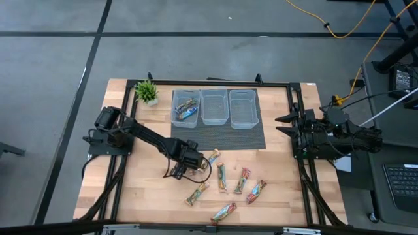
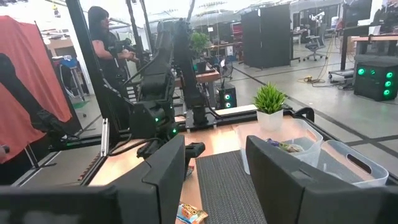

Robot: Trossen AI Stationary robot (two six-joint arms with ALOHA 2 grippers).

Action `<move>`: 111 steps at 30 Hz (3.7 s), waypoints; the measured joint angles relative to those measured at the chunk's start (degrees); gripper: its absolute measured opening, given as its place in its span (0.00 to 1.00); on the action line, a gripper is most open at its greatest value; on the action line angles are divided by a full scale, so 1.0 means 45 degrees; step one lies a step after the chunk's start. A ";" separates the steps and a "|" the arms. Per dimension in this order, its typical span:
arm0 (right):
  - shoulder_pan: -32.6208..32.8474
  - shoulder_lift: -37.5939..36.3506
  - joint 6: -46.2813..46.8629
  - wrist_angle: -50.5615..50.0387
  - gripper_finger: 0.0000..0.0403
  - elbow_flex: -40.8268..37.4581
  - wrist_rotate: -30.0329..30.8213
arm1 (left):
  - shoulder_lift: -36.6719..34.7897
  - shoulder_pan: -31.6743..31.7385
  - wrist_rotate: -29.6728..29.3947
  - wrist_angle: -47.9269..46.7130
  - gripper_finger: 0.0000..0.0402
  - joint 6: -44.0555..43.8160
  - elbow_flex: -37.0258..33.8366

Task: Pick and place Granola Bars by type
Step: Put the red granola bar into the middle transparent bin

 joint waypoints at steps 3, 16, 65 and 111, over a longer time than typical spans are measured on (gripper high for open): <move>0.0003 -0.0003 0.0005 0.0005 0.43 0.0000 0.0000 | -0.0129 -0.0009 0.0030 -0.0197 0.37 -0.0460 -0.0024; -0.0001 0.0000 -0.0036 0.0019 0.43 0.0000 0.0000 | -0.2879 0.0639 -0.1793 -0.2610 0.04 -0.2411 0.2163; 0.0001 -0.0002 -0.0143 0.0010 0.43 0.0000 0.0012 | 0.1054 0.8739 0.0625 -0.3573 0.04 -0.2393 1.2137; 0.0002 -0.0005 -0.0138 -0.0277 0.43 0.0000 0.0005 | -0.1518 0.5875 0.2023 -0.4862 0.46 -0.3673 1.3872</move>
